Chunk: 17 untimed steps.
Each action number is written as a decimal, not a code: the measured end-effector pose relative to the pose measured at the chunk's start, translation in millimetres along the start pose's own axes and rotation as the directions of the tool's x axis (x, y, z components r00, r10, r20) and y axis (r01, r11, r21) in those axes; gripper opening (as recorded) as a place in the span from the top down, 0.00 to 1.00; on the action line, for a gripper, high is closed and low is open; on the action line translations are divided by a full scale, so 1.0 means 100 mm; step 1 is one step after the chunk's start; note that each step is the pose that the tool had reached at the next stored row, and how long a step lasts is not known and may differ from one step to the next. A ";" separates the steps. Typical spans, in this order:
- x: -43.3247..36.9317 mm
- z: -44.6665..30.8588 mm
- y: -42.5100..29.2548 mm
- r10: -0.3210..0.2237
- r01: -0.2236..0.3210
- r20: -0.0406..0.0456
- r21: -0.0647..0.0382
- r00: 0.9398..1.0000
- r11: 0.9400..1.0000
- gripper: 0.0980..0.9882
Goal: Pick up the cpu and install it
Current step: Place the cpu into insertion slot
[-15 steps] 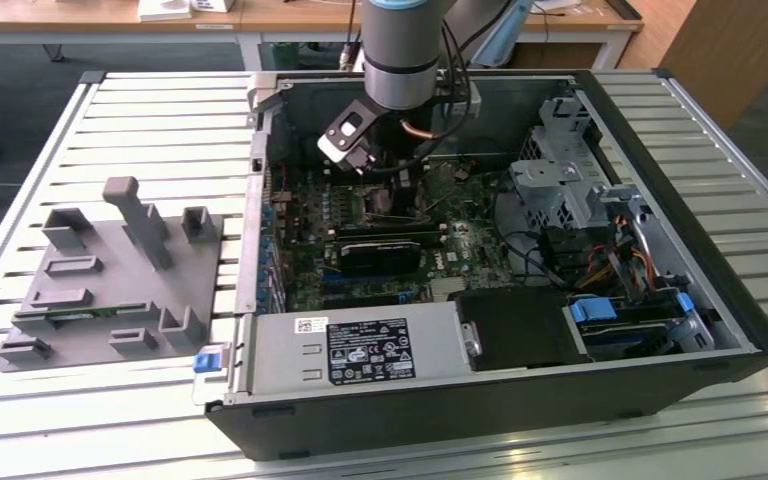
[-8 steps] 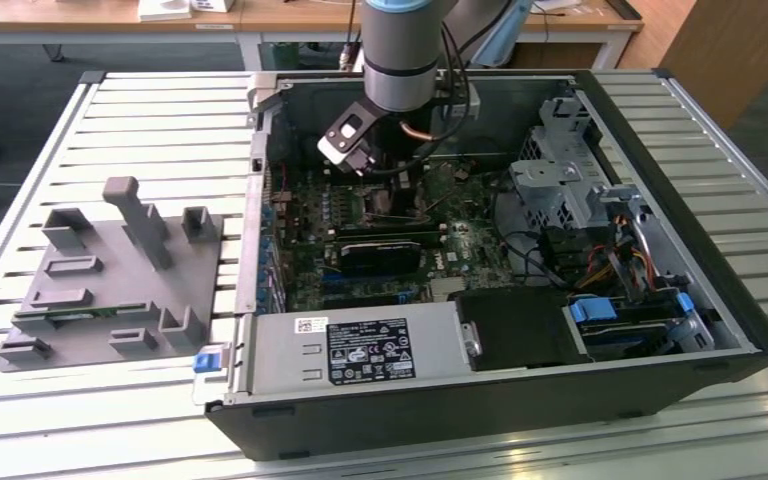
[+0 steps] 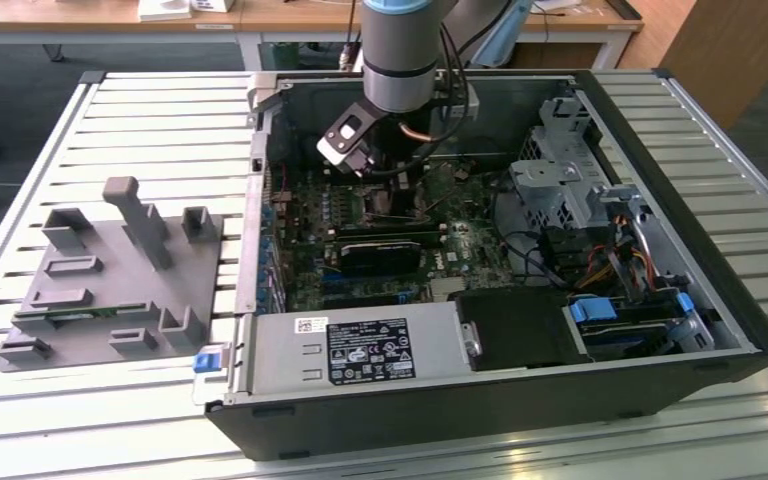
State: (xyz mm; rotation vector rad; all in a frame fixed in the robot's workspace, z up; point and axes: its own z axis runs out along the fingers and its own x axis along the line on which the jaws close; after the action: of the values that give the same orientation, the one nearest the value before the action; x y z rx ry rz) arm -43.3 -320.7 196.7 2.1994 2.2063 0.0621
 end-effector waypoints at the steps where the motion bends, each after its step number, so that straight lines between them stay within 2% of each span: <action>1: 0.003 0.004 0.000 0.000 0.000 0.000 0.000 1.000 1.000 0.51; 7: 0.011 0.037 -0.002 0.001 -0.001 0.001 0.000 1.000 1.000 0.51; 17: 0.012 0.044 -0.002 0.001 -0.001 0.000 0.000 1.000 1.000 0.51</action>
State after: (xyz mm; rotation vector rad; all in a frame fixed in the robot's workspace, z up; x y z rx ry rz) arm -43.3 -319.4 192.3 2.2007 2.2049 0.0619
